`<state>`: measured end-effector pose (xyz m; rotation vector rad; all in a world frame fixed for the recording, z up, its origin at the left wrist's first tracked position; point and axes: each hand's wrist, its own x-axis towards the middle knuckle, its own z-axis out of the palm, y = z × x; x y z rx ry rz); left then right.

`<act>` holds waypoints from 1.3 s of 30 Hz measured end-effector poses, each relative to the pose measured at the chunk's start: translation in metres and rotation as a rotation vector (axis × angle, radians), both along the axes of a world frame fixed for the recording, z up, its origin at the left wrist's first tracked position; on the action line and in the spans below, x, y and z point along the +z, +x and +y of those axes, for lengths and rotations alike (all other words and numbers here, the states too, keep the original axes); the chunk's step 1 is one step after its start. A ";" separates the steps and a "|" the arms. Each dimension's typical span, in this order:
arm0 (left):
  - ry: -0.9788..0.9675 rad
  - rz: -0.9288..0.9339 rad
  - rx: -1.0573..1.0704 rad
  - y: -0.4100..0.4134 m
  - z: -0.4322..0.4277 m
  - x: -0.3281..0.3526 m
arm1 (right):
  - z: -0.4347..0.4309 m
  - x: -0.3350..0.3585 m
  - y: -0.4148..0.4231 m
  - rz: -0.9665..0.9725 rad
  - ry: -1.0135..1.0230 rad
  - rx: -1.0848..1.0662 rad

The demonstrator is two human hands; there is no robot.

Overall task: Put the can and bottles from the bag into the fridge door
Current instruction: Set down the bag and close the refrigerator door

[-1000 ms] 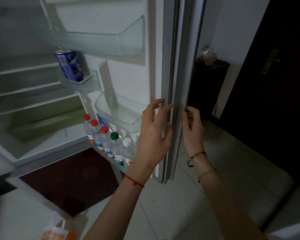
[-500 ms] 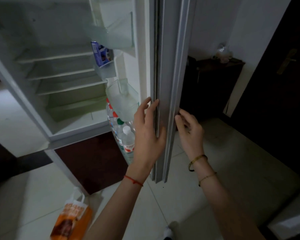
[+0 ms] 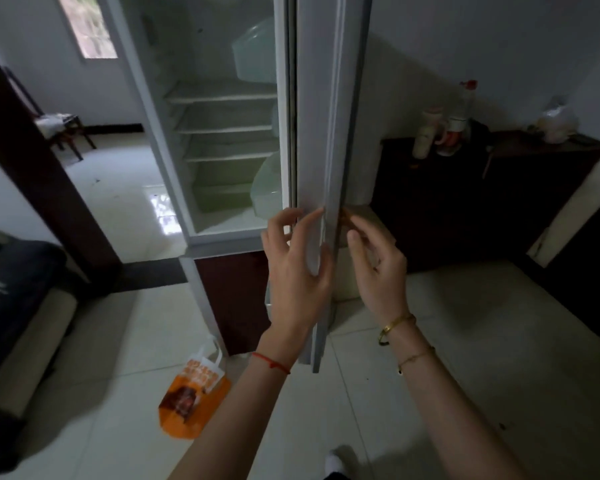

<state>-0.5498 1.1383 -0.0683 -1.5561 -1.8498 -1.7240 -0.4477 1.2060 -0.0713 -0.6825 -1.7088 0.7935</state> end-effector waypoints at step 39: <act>-0.009 -0.226 0.233 -0.416 0.050 0.006 | 0.075 -0.023 -0.420 -0.598 0.543 0.164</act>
